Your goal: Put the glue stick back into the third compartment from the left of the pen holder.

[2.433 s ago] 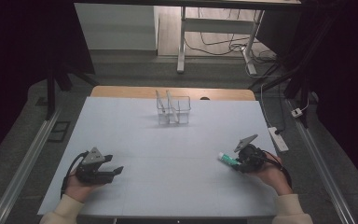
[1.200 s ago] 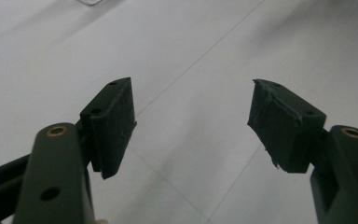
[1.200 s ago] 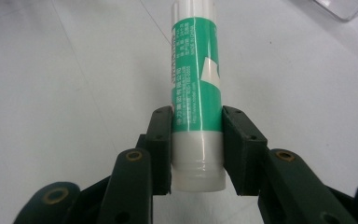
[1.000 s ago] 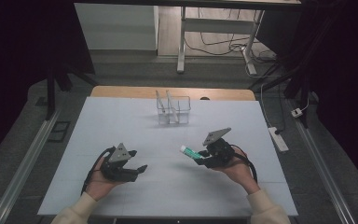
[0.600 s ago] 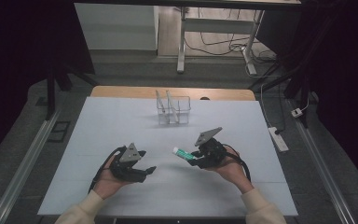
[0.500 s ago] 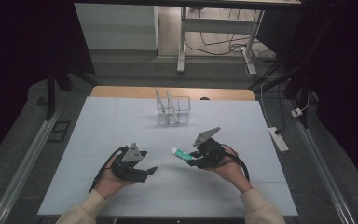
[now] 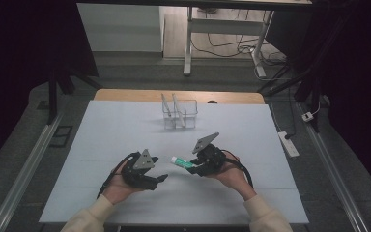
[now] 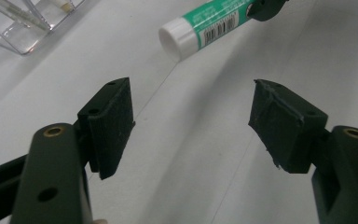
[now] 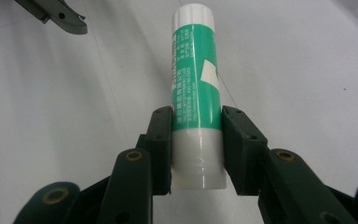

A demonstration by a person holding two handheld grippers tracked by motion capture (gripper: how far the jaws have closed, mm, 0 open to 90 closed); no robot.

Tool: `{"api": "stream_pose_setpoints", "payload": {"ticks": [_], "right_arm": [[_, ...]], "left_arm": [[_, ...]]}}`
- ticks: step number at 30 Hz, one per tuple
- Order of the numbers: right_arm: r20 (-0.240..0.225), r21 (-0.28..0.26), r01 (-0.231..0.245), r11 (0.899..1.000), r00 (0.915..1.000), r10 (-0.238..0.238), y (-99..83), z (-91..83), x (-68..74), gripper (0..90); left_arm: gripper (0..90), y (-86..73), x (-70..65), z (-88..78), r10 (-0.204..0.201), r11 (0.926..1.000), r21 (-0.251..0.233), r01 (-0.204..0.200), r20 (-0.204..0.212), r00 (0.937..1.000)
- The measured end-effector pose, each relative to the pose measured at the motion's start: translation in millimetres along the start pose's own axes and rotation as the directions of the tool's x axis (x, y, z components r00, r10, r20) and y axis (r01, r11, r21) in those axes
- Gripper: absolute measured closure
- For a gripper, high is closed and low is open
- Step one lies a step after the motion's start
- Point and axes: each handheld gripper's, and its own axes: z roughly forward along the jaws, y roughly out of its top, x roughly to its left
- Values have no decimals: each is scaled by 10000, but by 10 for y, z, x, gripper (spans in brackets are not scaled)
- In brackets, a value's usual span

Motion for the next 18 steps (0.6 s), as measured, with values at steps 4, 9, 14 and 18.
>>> {"api": "stream_pose_setpoints", "payload": {"ticks": [4,9,14,18], "right_arm": [[-68,105,7,9999,10000,-7,15,42,7,649],[-162,230,119,9997,9998,-115,45,94,34,649],[-306,310,156,9994,9994,-146,74,128,63,651],[-507,281,184,9994,9986,-170,89,141,64,652]], "left_arm": [[301,19,-15,19,145,9999,49,-145,20,9999],[300,61,-40,50,464,9988,169,-464,18,9989],[301,109,-79,105,813,9962,298,-813,-1,9967],[303,148,-101,151,1041,9936,455,-1036,-80,9945]]}}
